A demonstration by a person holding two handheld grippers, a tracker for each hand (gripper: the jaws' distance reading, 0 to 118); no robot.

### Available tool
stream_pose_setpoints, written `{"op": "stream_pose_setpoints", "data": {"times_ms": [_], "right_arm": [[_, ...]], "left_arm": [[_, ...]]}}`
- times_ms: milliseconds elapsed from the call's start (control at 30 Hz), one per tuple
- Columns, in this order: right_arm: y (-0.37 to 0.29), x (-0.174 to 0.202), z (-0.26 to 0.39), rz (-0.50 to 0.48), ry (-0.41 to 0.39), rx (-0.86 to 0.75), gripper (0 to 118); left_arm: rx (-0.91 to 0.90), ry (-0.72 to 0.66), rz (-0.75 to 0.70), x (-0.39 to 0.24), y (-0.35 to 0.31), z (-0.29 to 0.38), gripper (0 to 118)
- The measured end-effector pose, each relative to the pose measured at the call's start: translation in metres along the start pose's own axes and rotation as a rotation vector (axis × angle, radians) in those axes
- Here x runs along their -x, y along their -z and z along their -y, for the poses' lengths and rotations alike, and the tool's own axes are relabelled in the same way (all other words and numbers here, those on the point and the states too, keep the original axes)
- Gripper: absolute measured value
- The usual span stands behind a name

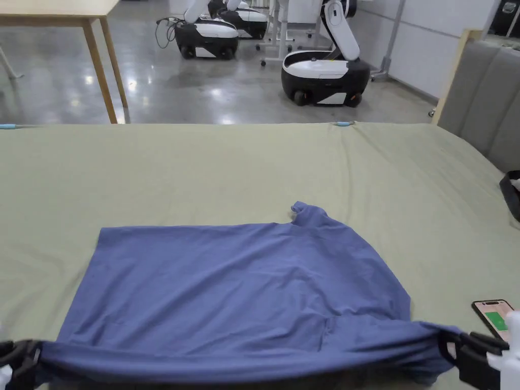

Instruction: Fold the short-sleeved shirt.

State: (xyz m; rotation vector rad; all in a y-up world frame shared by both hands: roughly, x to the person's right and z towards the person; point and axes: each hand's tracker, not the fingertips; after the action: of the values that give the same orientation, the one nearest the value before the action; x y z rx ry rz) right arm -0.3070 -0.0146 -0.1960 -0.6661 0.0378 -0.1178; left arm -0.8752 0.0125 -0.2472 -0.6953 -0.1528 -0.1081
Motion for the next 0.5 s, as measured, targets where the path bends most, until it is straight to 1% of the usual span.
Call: {"op": "stream_pose_setpoints", "data": {"times_ms": [100,200,267,333,367,433,500], "right_arm": [[0.029,0.001,-0.044,0.003,-0.007,0.0,6],[0.08,0.003,-0.075,0.035,-0.049,0.034,6],[0.119,0.0,-0.083,0.05,-0.041,0.062,6],[0.152,-0.002,-0.083,0.092,-0.034,0.1,6],[0.166,-0.004,-0.081,0.105,-0.024,0.12,6],[0.183,-0.009,-0.073,0.119,0.004,0.158,6],[0.188,-0.014,-0.068,0.104,0.04,0.174,6]], "left_arm": [[0.006,0.036,-0.027,0.003,0.03,-0.037,5],[0.045,0.031,-0.034,0.008,0.085,-0.064,5],[0.086,0.031,-0.048,0.01,0.123,-0.074,5],[0.146,0.054,-0.081,0.007,0.154,-0.069,5],[0.184,0.039,-0.082,0.01,0.168,-0.066,5],[0.204,0.018,-0.084,0.009,0.182,-0.055,5],[0.198,0.002,-0.079,0.011,0.184,-0.048,5]]}}
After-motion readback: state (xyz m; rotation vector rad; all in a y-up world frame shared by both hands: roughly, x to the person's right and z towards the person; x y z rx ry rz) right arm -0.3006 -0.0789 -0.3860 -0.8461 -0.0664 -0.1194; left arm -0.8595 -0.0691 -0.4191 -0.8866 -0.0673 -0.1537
